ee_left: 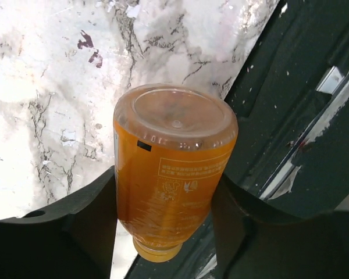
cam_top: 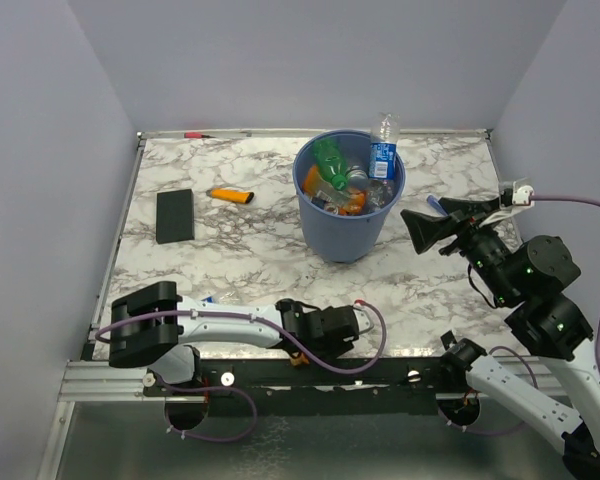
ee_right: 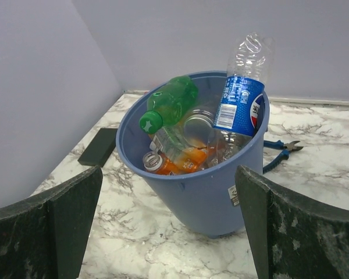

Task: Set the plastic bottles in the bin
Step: Pick up the plastic bottle from the corner of the board.

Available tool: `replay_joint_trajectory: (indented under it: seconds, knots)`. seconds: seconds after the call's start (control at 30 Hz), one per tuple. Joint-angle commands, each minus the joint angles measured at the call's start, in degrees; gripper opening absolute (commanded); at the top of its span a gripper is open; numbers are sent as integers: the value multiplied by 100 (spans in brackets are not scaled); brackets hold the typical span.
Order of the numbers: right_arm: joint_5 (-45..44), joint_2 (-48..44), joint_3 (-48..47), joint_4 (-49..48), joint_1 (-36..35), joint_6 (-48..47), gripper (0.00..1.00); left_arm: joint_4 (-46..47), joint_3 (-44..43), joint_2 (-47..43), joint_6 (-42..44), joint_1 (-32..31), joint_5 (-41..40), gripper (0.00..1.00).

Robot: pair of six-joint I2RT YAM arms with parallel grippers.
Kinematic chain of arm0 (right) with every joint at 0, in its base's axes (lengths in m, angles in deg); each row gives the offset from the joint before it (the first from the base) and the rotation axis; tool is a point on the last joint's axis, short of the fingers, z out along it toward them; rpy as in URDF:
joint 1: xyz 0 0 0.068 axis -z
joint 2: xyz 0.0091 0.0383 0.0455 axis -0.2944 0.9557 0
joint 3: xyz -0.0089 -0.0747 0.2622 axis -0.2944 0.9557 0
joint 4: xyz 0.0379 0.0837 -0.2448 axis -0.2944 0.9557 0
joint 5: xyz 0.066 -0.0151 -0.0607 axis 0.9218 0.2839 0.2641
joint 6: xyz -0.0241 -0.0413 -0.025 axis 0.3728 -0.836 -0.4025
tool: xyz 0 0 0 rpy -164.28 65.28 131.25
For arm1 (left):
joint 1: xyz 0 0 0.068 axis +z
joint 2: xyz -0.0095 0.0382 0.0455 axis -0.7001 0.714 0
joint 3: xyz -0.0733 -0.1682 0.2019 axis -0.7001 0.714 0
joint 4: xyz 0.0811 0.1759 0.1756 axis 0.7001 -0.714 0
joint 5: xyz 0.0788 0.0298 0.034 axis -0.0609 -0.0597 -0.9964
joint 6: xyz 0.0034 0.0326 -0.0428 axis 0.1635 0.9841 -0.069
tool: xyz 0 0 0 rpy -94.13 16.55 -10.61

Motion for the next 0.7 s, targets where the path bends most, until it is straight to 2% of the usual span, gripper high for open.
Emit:
replay_joint_trajectory:
  seconds: [0.0, 0.17, 0.23, 0.33, 0.4, 0.5, 0.67]
  knots:
    - [148, -65, -263, 233, -6, 58, 100, 187, -250, -358, -177, 37, -32, 40]
    - [486, -57, -464, 142, -7, 170, 100, 524, -698, -1906, -334, 47, -541, 33]
    - [898, -43, -521, 17, -7, 179, 100, 1195, -791, -2569, -485, 92, -609, 33]
    - [1743, 47, -533, -315, -4, 92, 100, 2744, -825, -3254, -718, 150, -500, 34]
    - [2145, 151, -556, -455, -5, 163, 100, 3504, -1016, -3341, -722, 158, -773, 34]
    - [2641, 215, -506, -798, -3, 328, 100, 4100, -1302, -3255, -585, 172, -1316, 34]
    - [3249, 374, -552, -1021, -4, 450, 100, 5330, -1020, -3252, -784, 312, -1885, 34]
